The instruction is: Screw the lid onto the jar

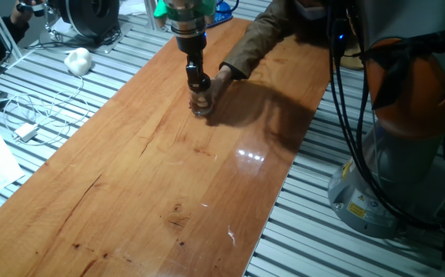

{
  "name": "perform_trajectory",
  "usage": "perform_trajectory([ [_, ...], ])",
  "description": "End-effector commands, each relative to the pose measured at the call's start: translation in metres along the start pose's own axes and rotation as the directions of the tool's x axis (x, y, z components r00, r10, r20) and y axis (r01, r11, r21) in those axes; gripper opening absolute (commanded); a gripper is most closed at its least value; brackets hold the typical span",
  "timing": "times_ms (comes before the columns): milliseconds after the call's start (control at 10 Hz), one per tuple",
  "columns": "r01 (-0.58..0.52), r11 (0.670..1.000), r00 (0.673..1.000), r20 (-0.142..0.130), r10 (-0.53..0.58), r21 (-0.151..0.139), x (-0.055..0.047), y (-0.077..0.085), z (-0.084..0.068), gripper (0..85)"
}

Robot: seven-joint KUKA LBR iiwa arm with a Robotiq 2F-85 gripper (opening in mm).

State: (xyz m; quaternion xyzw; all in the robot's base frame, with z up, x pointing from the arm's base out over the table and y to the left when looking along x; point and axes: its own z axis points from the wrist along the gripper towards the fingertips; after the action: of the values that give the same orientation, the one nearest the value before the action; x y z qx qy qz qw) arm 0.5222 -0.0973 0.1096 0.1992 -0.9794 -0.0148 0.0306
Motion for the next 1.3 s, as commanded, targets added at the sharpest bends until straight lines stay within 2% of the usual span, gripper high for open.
perform_trajectory([
  [0,0.0,1.0,1.0,0.0,0.0,-0.003,0.0003,0.0008,0.001,34.0],
  [200,-0.005,1.0,1.0,-0.008,0.005,-0.021,0.0003,0.0016,0.0017,34.0],
  [500,-0.007,1.0,1.0,-0.005,0.007,-0.027,0.0005,0.0029,0.0022,34.0],
  [1000,-0.027,1.0,0.999,0.023,0.027,-0.007,0.0007,0.0024,0.0004,34.0],
  [1200,-0.089,0.996,0.996,0.03,0.089,-0.007,0.0008,0.0024,0.0002,34.0],
])
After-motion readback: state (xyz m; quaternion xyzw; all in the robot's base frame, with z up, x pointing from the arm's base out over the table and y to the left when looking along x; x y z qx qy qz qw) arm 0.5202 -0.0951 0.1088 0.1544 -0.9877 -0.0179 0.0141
